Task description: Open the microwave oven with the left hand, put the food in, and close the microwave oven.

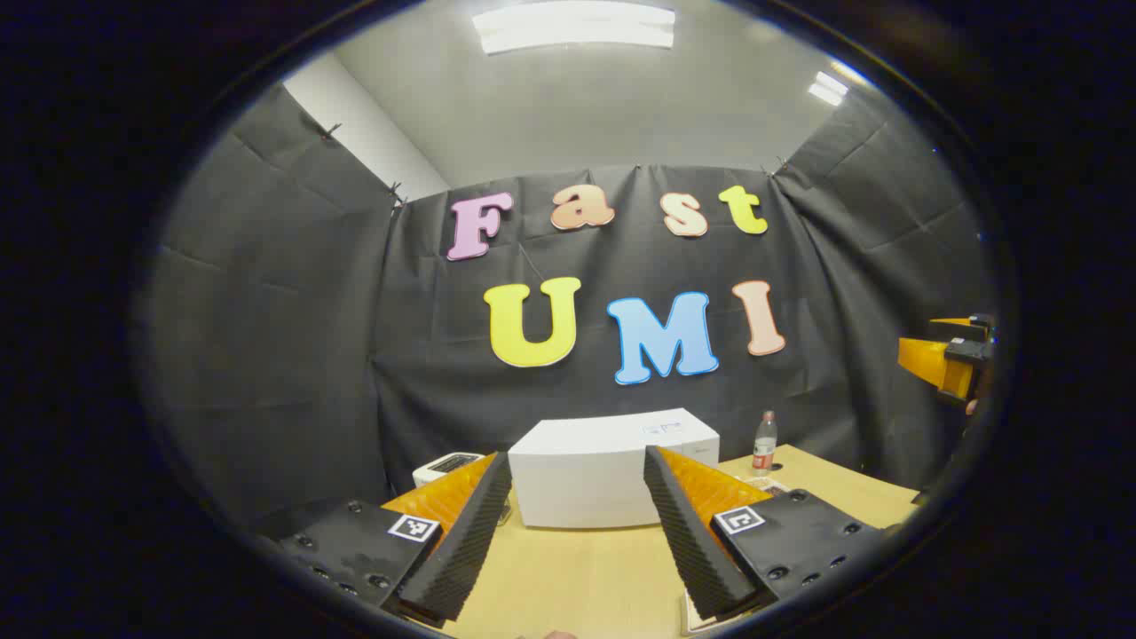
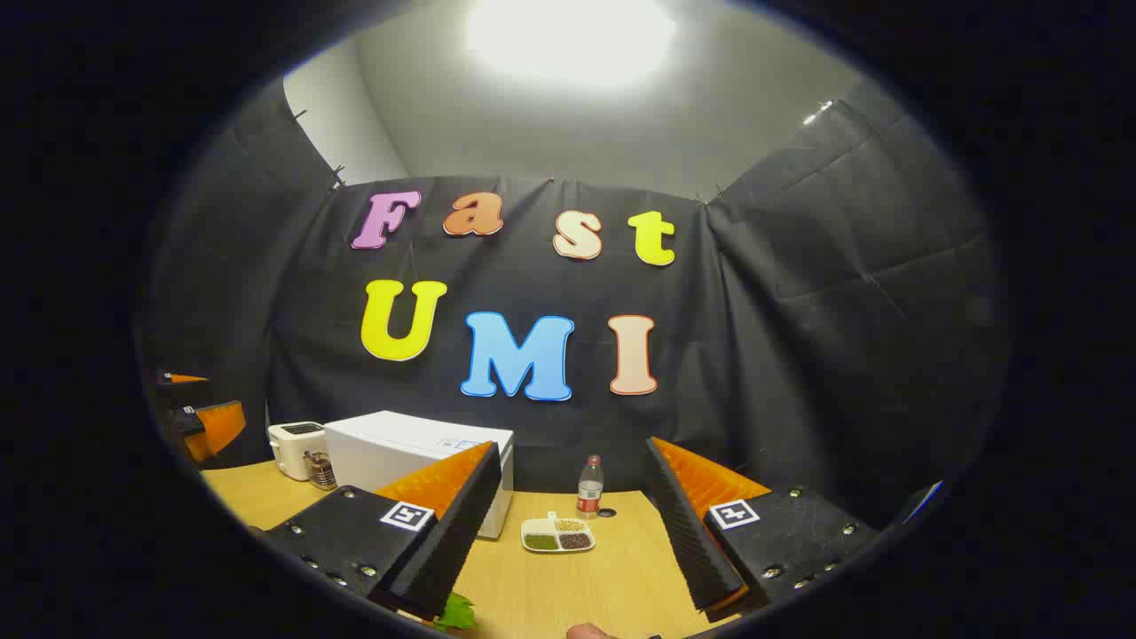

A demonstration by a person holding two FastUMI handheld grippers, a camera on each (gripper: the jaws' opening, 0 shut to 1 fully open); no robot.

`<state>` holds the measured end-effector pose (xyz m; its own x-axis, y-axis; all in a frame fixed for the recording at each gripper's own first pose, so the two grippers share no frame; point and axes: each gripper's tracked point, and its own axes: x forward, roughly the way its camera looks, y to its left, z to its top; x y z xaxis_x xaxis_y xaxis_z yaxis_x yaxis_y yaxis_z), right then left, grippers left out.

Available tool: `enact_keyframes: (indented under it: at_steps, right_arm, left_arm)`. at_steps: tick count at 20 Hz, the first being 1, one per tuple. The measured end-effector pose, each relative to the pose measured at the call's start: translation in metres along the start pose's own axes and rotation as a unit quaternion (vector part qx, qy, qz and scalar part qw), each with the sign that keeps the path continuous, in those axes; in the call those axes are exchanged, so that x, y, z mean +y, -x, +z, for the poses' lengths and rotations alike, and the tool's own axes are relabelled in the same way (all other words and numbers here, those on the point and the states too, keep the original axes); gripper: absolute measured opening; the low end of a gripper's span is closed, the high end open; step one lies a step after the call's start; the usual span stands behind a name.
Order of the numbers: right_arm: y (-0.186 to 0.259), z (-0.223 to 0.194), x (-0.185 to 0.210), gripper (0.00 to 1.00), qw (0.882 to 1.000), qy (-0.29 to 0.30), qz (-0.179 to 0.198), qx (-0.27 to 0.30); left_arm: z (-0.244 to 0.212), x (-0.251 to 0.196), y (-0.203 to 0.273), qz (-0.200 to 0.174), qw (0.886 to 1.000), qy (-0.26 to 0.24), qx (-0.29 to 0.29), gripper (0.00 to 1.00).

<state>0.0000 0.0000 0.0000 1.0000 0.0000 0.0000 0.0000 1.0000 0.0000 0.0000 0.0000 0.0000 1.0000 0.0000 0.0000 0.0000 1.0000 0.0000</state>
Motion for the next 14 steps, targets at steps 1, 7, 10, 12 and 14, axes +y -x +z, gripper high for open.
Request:
enact_keyframes:
  at_steps: [1, 7, 10, 12, 14]
  right_arm:
    - [-0.001, 0.001, 0.000, 0.97, 1.000, -0.002, 0.001, -0.001]
    - [0.000, -0.004, -0.001, 0.97, 1.000, -0.002, 0.005, 0.001]
    - [-0.001, -0.006, -0.002, 0.96, 1.000, 0.001, 0.010, -0.001]
    - [-0.002, -0.008, -0.002, 0.97, 1.000, 0.002, 0.014, 0.001]
    - [-0.004, -0.009, -0.004, 0.97, 1.000, 0.000, 0.017, 0.000]
  left_arm:
    - [0.000, -0.001, 0.000, 0.001, 1.000, -0.001, -0.001, 0.90]
    - [-0.001, -0.007, 0.002, 0.001, 1.000, -0.003, -0.001, 0.98]
    - [0.001, -0.009, 0.002, 0.004, 1.000, 0.002, -0.006, 0.97]
    - [-0.003, -0.012, 0.003, 0.007, 1.000, 0.003, -0.002, 1.00]
    - [-0.003, -0.016, 0.004, 0.009, 1.000, 0.003, -0.001, 0.97]
